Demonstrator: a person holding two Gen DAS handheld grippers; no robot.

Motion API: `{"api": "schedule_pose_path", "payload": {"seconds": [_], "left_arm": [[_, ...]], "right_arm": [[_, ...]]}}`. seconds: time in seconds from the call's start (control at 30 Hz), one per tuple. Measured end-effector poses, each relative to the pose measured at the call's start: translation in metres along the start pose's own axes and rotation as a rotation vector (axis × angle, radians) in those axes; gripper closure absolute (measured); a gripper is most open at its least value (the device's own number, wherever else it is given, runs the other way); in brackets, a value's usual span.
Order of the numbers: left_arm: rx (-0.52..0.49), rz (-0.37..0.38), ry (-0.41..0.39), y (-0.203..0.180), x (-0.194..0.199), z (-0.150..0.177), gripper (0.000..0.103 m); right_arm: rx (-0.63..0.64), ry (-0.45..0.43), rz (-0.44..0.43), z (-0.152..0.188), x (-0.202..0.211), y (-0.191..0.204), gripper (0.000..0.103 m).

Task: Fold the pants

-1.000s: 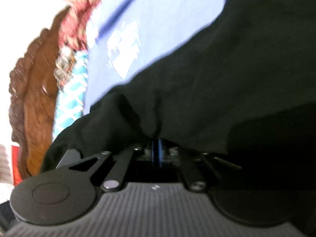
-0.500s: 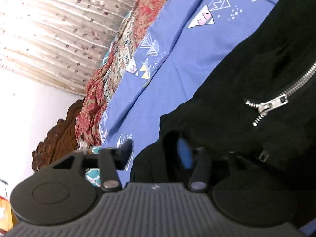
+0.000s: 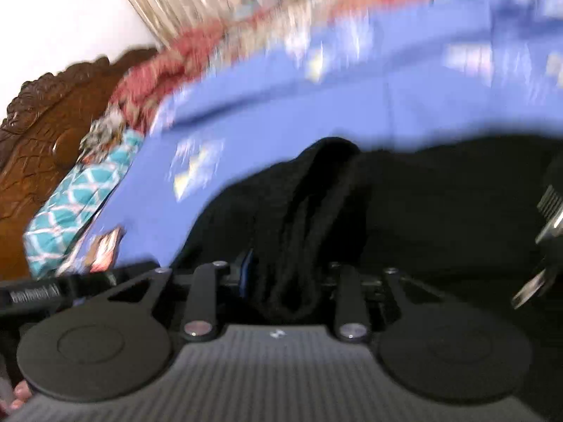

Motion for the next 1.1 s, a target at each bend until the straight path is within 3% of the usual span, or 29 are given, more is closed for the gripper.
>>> {"api": "schedule_pose_path", "payload": {"seconds": [0.07,0.1,0.2,0.3,0.37,0.47,0.53,0.6,0.67,0.77,0.9,1.0,1.1], "left_arm": [[-0.049,0.014,0.004,-0.016,-0.009,0.000,0.057],[-0.068,0.021,0.009,-0.023,-0.012,0.001,0.057],[-0.112,0.026,0.035,-0.039,-0.026,0.006,0.057],[-0.185,-0.022,0.081,-0.049,-0.037,0.015,0.057],[-0.231,-0.060,0.130,-0.050,-0.049,0.025,0.057],[-0.242,-0.101,0.189,-0.043,-0.059,0.037,0.056],[-0.239,-0.111,0.191,-0.041,-0.061,0.040,0.054],[-0.255,-0.127,0.197,-0.042,-0.063,0.040,0.054],[-0.290,-0.149,0.208,-0.044,-0.066,0.043,0.054],[-0.335,-0.178,0.210,-0.048,-0.069,0.047,0.054],[-0.321,-0.182,0.230,-0.051,-0.062,0.041,0.055],[-0.282,-0.122,0.203,-0.064,-0.042,0.024,0.057],[-0.304,-0.049,0.146,-0.089,-0.022,0.002,0.054]], "right_arm": [[0.077,-0.102,0.079,-0.006,0.010,-0.007,0.071],[0.086,-0.107,0.115,-0.005,0.007,-0.015,0.068],[-0.025,0.069,0.133,0.009,-0.023,-0.048,0.051],[-0.152,0.017,0.107,0.003,-0.005,-0.070,0.042],[-0.145,-0.071,0.146,-0.008,0.013,-0.074,0.041],[-0.110,-0.139,0.095,-0.015,0.032,-0.065,0.051],[-0.068,-0.114,0.035,-0.007,0.036,-0.055,0.062],[-0.027,-0.047,0.007,0.005,0.022,-0.052,0.066],[0.011,0.049,0.069,0.025,-0.004,-0.050,0.066],[0.000,0.035,0.063,0.030,-0.012,-0.056,0.066],[-0.017,0.042,0.026,0.023,0.001,-0.065,0.065],[-0.072,-0.049,0.007,0.016,0.041,-0.075,0.065],[-0.098,-0.213,0.089,0.008,0.087,-0.118,0.057]]}}
Point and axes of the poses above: each gripper's, at about its wrist camera, not at the fingertips, and x roughly against the way its jaws point, y to its left, z to its underside, the point moved 6 cm from there along -x, roughly the way its jaws point, and after that the axes turned 10 degrees about z, right-handed, at the moved point
